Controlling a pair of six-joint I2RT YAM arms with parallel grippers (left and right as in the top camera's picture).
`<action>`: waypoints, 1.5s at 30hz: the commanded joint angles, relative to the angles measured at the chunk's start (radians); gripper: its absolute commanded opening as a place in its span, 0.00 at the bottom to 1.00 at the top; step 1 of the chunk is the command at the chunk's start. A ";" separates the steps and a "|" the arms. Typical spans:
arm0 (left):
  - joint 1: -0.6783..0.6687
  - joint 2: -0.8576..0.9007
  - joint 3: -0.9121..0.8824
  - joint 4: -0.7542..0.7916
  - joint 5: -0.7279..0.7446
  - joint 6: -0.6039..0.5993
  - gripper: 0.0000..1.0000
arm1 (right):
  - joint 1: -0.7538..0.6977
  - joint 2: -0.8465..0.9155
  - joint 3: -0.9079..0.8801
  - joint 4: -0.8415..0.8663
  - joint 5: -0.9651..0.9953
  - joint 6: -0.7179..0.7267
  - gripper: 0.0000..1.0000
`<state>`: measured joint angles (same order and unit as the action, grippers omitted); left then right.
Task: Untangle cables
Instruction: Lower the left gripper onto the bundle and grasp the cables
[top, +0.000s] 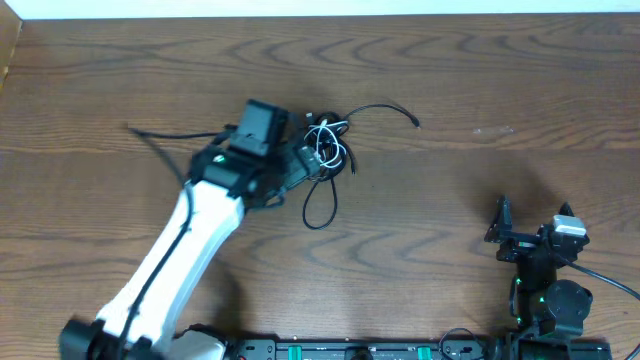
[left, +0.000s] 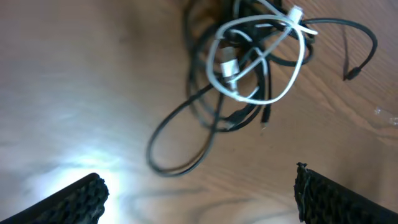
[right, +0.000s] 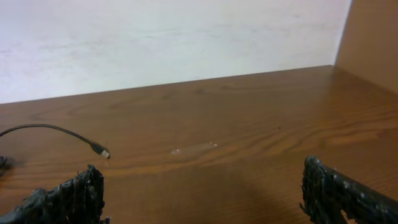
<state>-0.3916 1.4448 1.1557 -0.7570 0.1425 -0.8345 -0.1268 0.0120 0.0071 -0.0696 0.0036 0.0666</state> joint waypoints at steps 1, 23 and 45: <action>-0.020 0.070 0.017 0.045 -0.035 -0.017 0.97 | 0.007 -0.006 -0.002 -0.003 0.005 -0.012 0.99; -0.020 0.404 0.017 0.130 -0.043 -0.074 0.08 | 0.007 -0.006 -0.002 -0.003 0.005 -0.012 0.99; -0.021 0.405 0.017 -0.127 0.000 0.045 0.08 | 0.007 -0.006 -0.002 -0.003 0.005 -0.012 0.99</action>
<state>-0.4126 1.8568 1.1564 -0.8669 0.1368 -0.8089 -0.1268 0.0120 0.0071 -0.0696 0.0040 0.0662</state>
